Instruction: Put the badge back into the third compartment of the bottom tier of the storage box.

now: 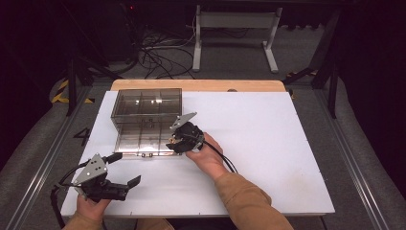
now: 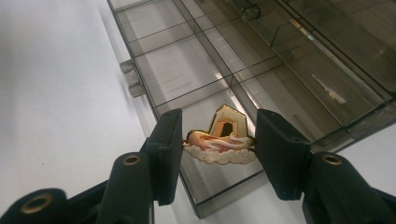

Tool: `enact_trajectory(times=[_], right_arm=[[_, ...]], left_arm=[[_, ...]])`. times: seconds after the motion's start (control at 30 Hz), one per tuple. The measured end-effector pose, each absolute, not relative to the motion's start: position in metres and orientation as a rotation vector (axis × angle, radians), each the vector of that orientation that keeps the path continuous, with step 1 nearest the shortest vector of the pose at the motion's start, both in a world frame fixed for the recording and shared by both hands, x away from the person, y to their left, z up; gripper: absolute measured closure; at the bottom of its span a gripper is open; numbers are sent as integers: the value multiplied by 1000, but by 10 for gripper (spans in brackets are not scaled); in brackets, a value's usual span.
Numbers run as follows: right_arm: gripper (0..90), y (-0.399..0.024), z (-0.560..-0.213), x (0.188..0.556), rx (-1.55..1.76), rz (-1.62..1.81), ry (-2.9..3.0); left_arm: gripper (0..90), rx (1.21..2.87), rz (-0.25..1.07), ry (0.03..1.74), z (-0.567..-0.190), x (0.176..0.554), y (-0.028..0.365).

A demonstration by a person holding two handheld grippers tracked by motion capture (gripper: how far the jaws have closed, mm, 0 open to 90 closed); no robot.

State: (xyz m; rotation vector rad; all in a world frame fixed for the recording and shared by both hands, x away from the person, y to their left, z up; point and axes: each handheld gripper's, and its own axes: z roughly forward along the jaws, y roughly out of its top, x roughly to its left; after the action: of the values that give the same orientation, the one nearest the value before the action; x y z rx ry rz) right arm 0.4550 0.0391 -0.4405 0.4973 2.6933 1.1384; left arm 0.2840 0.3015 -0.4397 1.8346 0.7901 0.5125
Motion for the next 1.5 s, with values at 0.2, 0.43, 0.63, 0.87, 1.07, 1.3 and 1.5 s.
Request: enact_trajectory(times=[0.2,0.43,0.63,0.87,1.07,1.3,1.5], right_arm=[[527,42,-443,457,507,1142,2692],[527,43,-448,461,532,1127,2699],[527,43,-451,463,543,1108,2706],[526,46,-455,464,540,1084,2716],[525,47,-457,465,545,1084,2720],[494,47,-456,465,543,1084,2721],[458,45,-452,463,528,1100,2708]], left_arm=[[1,1831,507,794,-440,284,301],[1,1836,510,789,-440,285,301],[1,1834,510,789,-440,285,301],[1,1832,514,789,-439,286,301],[1,1831,506,791,-440,287,300],[1,1832,504,785,-440,287,300],[1,1834,509,782,-439,287,300]])
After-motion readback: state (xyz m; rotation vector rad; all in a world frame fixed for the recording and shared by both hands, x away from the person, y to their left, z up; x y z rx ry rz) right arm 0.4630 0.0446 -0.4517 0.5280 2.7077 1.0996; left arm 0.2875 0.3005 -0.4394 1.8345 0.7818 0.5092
